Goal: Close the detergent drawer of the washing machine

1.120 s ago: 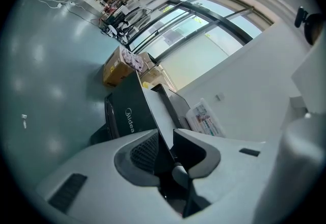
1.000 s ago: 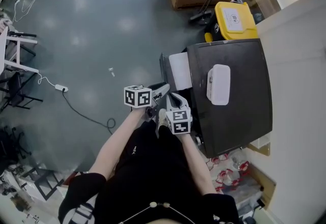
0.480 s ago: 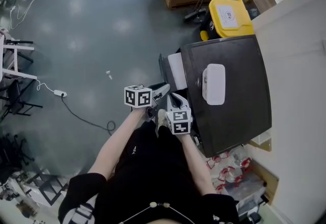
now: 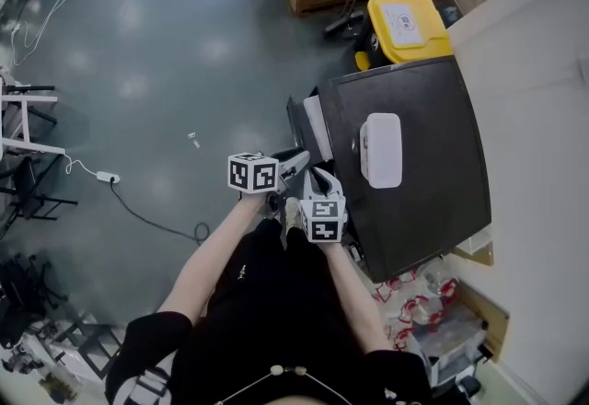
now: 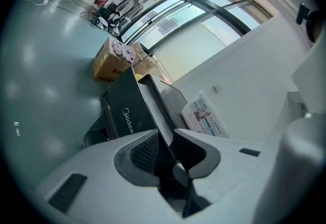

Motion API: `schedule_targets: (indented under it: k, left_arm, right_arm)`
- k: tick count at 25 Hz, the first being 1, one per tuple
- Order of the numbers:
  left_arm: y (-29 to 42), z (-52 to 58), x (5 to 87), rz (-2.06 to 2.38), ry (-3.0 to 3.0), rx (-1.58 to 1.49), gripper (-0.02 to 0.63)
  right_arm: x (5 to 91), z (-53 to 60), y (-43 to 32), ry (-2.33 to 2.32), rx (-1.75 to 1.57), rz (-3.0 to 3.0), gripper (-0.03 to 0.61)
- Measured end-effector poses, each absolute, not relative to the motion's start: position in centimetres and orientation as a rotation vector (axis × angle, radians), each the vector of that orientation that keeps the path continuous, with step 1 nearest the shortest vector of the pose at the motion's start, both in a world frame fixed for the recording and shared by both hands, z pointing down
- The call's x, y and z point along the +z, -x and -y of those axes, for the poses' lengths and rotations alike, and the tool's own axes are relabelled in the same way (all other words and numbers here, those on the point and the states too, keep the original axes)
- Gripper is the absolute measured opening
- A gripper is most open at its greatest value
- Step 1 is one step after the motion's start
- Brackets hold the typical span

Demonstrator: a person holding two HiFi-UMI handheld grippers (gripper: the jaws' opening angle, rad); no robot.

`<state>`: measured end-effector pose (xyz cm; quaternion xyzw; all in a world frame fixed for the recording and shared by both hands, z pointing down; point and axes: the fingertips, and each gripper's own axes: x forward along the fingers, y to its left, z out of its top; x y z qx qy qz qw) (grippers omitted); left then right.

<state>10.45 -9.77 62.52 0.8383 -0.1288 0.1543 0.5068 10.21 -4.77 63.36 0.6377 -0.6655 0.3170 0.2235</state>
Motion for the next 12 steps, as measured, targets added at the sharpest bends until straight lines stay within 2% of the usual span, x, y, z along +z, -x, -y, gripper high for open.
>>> schedule_targets:
  k: [12]
  left_arm:
    - [-12.3,10.0,62.2,0.273,-2.029,0.382,0.092]
  right_arm:
    - [63.0,4.9,-12.1,-1.844,0.866,1.727,0.031]
